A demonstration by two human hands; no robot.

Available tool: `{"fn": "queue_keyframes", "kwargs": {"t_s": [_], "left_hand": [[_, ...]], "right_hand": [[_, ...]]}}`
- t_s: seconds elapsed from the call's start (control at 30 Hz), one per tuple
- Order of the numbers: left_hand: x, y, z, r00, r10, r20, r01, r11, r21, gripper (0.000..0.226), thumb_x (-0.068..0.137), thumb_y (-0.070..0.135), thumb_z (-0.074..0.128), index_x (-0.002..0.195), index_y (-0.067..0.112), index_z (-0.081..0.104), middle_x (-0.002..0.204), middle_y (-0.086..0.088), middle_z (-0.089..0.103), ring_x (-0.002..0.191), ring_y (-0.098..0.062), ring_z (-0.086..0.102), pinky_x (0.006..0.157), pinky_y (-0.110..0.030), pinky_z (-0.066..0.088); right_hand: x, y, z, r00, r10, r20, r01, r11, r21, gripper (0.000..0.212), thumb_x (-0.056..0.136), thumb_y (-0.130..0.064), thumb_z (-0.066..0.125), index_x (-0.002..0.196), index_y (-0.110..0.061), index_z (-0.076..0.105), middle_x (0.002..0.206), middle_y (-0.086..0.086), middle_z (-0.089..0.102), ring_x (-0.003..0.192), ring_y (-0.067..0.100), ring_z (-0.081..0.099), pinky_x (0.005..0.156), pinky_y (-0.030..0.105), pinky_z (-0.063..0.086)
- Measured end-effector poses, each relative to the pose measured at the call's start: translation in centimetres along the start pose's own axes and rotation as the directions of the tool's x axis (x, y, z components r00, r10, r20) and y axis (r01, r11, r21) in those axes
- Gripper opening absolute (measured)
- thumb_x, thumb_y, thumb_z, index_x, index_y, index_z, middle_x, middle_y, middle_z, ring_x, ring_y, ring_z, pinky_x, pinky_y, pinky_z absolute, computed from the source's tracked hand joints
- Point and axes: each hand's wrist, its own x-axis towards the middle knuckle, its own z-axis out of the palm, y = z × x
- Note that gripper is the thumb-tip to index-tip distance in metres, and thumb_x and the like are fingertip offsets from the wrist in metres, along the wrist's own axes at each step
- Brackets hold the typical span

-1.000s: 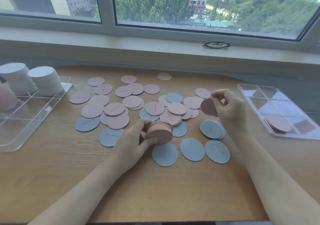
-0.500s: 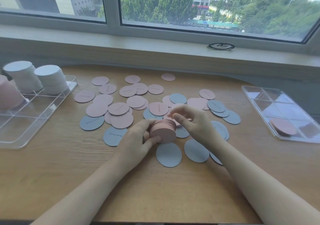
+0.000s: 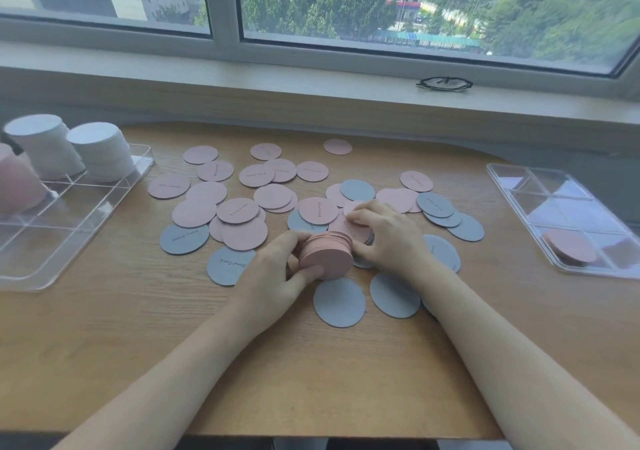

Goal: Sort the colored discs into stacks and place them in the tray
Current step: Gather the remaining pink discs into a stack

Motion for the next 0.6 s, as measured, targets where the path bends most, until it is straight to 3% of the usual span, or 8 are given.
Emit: {"fn": "queue_keyframes", "kwargs": {"t_s": [0.23, 0.4, 0.5, 0.6], "left_hand": [[0.0, -0.1, 0.0, 1.000, 0.011, 0.002, -0.011, 1.000, -0.001, 0.037, 0.086, 0.025, 0.076, 0.118, 0.032, 0.058, 0.080, 0.021, 0.058, 0.072, -0.009, 0.056, 0.067, -0.013, 0.040], [0.0, -0.1, 0.0, 1.000, 0.006, 0.009, -0.006, 1.000, -0.001, 0.036, 0.087, 0.026, 0.075, 0.117, 0.035, 0.057, 0.084, 0.020, 0.060, 0.073, -0.009, 0.057, 0.067, -0.013, 0.040], [0.0, -0.2, 0.0, 1.000, -0.001, 0.008, 0.001, 1.000, -0.023, 0.036, 0.087, 0.025, 0.075, 0.116, 0.034, 0.057, 0.089, 0.017, 0.062, 0.072, -0.011, 0.057, 0.068, -0.012, 0.041], [0.0, -0.2, 0.0, 1.000, -0.002, 0.009, 0.002, 0.999, -0.037, 0.037, 0.087, 0.024, 0.075, 0.117, 0.033, 0.057, 0.094, 0.016, 0.064, 0.073, -0.012, 0.057, 0.069, -0.012, 0.042]], "right_hand": [[-0.6, 0.2, -0.5, 0.998, 0.006, -0.062, 0.005, 0.984, 0.177, 0.046, 0.082, -0.065, 0.046, 0.101, -0.030, 0.068, 0.106, -0.014, 0.063, 0.101, 0.009, 0.056, 0.085, 0.040, 0.049], [-1.1, 0.6, -1.0, 0.974, 0.013, -0.227, 0.040, 0.972, 0.230, 0.014, 0.095, -0.033, 0.059, 0.100, -0.026, 0.070, 0.092, -0.012, 0.071, 0.080, 0.010, 0.062, 0.073, 0.040, 0.054], [-1.1, 0.7, -1.2, 0.934, 0.051, -0.354, 0.068, 0.946, 0.316, 0.011, 0.095, -0.018, 0.062, 0.100, -0.022, 0.071, 0.092, -0.010, 0.072, 0.081, 0.010, 0.065, 0.073, 0.037, 0.055], [-1.4, 0.2, -2.0, 0.914, 0.159, -0.373, 0.073, 0.840, 0.538, 0.016, 0.095, -0.009, 0.062, 0.100, -0.020, 0.073, 0.097, -0.013, 0.073, 0.091, 0.009, 0.067, 0.078, 0.028, 0.054]]}}
